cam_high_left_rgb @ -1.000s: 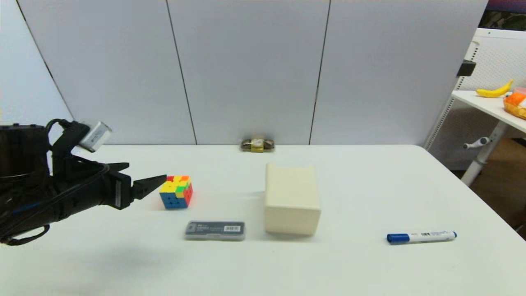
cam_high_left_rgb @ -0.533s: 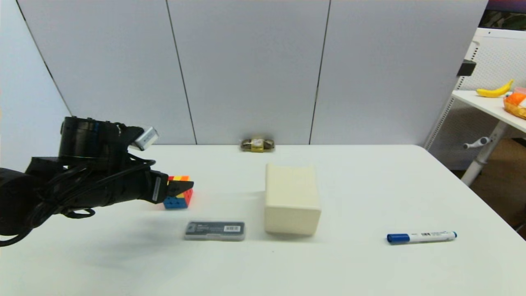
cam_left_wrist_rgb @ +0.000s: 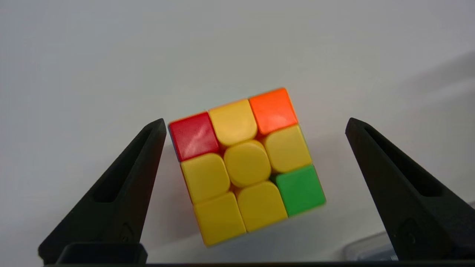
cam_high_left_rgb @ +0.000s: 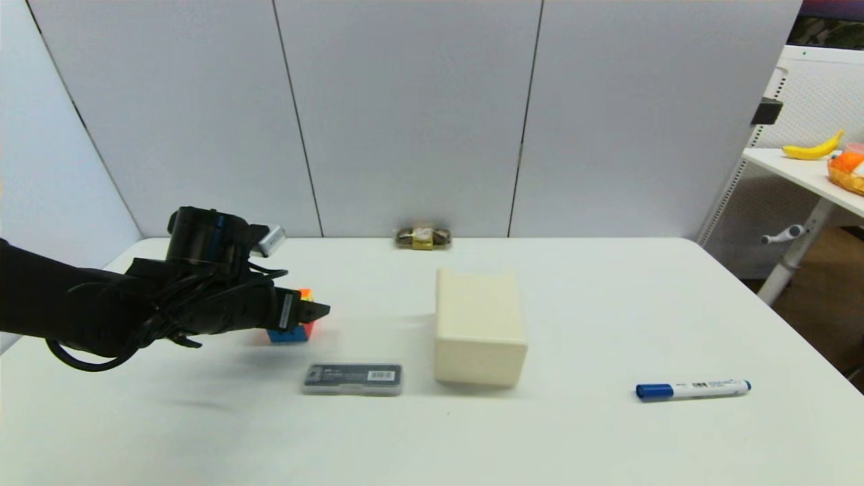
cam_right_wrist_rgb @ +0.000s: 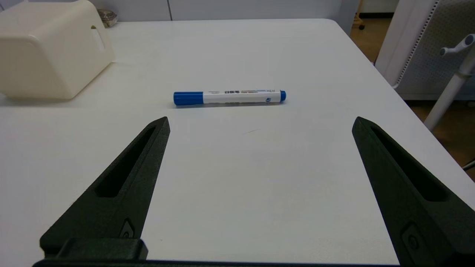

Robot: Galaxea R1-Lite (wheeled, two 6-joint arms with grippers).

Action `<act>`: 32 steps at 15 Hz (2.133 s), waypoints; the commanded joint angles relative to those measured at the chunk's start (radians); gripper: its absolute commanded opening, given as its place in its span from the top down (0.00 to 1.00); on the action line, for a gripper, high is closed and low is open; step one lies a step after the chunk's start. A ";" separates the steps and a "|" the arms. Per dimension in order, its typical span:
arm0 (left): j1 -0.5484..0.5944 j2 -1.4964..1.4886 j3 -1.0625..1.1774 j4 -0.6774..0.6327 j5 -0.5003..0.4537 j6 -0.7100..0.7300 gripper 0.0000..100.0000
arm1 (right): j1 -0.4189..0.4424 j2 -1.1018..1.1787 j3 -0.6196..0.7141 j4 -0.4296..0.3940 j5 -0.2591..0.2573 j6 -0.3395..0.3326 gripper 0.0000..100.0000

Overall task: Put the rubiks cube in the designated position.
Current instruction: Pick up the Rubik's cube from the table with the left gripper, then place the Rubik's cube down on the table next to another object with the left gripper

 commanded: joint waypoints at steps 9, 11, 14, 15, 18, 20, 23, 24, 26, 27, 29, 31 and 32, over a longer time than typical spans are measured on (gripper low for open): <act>0.000 0.039 -0.003 -0.022 0.052 0.002 1.00 | 0.000 0.001 0.003 0.000 0.000 0.000 0.00; 0.001 0.033 -0.003 -0.023 0.063 0.002 1.00 | 0.000 0.001 0.003 0.000 0.000 0.000 0.00; -0.026 -0.030 -0.055 -0.065 0.063 0.011 1.00 | 0.000 0.001 0.003 0.000 0.000 0.000 0.00; -0.060 -0.052 -0.095 -0.088 0.061 0.005 1.00 | 0.000 0.001 0.003 0.000 0.000 0.000 0.00; -0.198 -0.070 -0.270 -0.119 0.058 -0.002 1.00 | 0.000 0.001 0.003 0.000 0.000 0.000 0.00; -0.275 -0.050 -0.363 -0.116 0.055 0.002 1.00 | 0.000 0.001 0.003 0.000 0.000 0.000 0.00; -0.364 -0.003 -0.449 -0.114 0.055 -0.008 1.00 | 0.000 0.001 0.003 0.000 0.000 0.000 0.00; -0.387 0.016 -0.475 -0.114 0.055 -0.018 1.00 | 0.000 0.001 0.003 0.000 0.000 0.000 0.00; -0.422 0.048 -0.512 -0.112 0.055 -0.031 1.00 | 0.000 0.001 0.003 0.000 0.000 0.000 0.00; -0.444 0.063 -0.527 -0.112 0.055 -0.031 1.00 | 0.000 0.001 0.003 0.000 0.000 0.000 0.00; -0.500 0.097 -0.560 -0.112 0.052 -0.035 1.00 | 0.000 0.001 0.003 0.000 0.000 0.000 0.00; -0.556 0.132 -0.589 -0.111 0.052 -0.032 1.00 | 0.000 0.001 0.003 0.000 0.000 0.000 0.00; -0.576 0.154 -0.601 -0.111 0.053 -0.034 1.00 | 0.000 0.001 0.003 0.000 0.000 0.000 0.00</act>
